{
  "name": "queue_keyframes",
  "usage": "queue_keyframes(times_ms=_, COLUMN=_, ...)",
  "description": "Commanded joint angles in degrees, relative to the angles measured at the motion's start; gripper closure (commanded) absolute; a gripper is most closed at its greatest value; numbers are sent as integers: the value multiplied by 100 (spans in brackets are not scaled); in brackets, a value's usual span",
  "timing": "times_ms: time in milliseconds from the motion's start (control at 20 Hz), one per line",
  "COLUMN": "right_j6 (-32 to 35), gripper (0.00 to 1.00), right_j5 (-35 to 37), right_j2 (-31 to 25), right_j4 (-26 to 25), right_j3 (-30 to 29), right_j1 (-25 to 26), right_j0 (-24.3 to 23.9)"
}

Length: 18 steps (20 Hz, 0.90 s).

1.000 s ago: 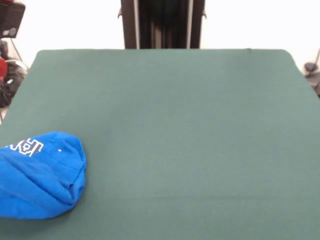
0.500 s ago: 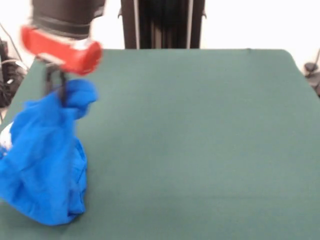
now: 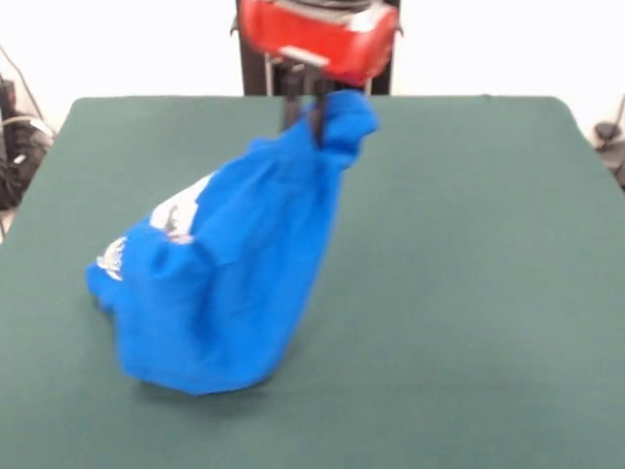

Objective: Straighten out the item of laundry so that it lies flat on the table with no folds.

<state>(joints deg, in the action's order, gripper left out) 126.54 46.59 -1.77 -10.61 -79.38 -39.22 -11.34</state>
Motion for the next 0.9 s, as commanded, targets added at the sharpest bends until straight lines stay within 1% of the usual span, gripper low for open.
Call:
queue_keyframes(times_ms=50, right_j6=2451, gripper=100, right_j5=316, right_j2=246, right_j4=914, right_j3=-1365, right_j1=-32, right_j0=666)
queue_keyframes(times_ms=350, right_j6=3328, gripper=100, right_j5=177, right_j2=677, right_j4=1469, right_j3=-1538, right_j1=24, right_j0=1376)
queue_keyframes(times_ms=700, right_j6=4261, gripper=100, right_j5=202, right_j2=1115, right_j4=1909, right_j3=-1617, right_j1=110, right_j0=2152)
queue_keyframes(times_ms=800, right_j6=4412, gripper=100, right_j5=157, right_j2=1208, right_j4=1960, right_j3=-1537, right_j1=200, right_j0=2321)
queue_keyframes(times_ms=900, right_j6=4399, gripper=100, right_j5=-12, right_j2=1271, right_j4=1940, right_j3=-1446, right_j1=322, right_j0=2379)
